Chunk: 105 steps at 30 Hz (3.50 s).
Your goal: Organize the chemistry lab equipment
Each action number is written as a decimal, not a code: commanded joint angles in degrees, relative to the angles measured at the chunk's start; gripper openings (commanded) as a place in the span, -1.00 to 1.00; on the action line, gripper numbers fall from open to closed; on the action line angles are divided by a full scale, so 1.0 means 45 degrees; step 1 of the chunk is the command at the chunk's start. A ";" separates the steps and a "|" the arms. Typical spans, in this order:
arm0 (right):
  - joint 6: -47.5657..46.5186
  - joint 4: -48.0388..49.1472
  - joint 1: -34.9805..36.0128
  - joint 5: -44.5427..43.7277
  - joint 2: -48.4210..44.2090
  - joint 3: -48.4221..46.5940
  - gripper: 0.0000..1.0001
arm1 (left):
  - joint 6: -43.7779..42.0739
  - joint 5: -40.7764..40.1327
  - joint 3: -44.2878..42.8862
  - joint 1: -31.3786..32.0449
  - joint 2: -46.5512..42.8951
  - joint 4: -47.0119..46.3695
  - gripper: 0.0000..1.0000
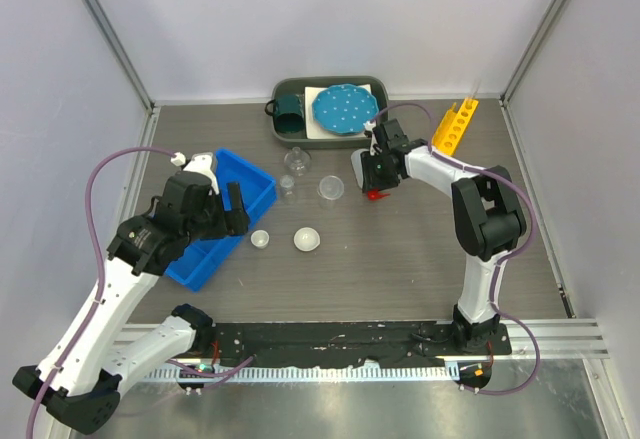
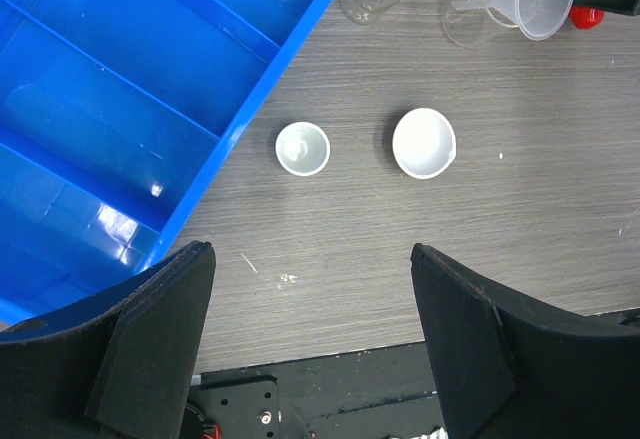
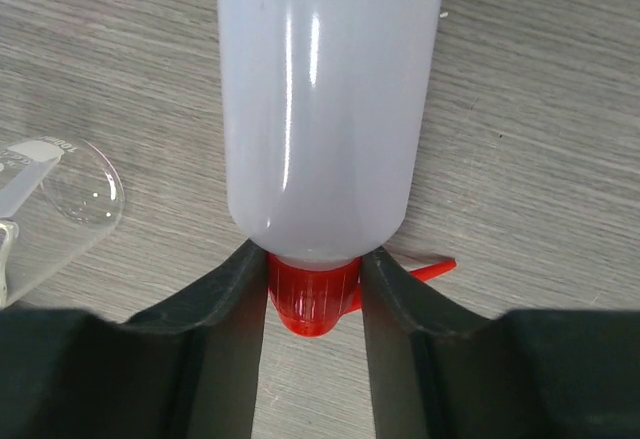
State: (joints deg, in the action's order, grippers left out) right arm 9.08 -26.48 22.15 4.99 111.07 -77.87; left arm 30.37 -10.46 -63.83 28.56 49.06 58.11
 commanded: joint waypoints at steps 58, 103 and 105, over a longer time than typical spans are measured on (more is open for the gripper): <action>-0.4107 -0.5229 0.6405 0.1410 0.4869 -1.4630 -0.83 | 0.0302 0.0859 -0.5757 0.0022 -0.0355 0.4177 0.67; -0.3445 -0.1811 0.6425 0.1703 0.7428 -1.3010 -0.14 | -0.0030 0.1308 -0.4057 0.0021 -0.0609 0.3416 0.67; -0.3386 -0.1675 0.6483 0.1625 0.7428 -1.2834 -0.14 | 0.0009 0.1328 -0.3999 0.0021 -0.0647 0.3396 0.67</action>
State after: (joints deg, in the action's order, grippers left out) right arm -8.38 -34.79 50.63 11.49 143.41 -137.38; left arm 31.03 -5.28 -82.26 28.56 46.83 75.46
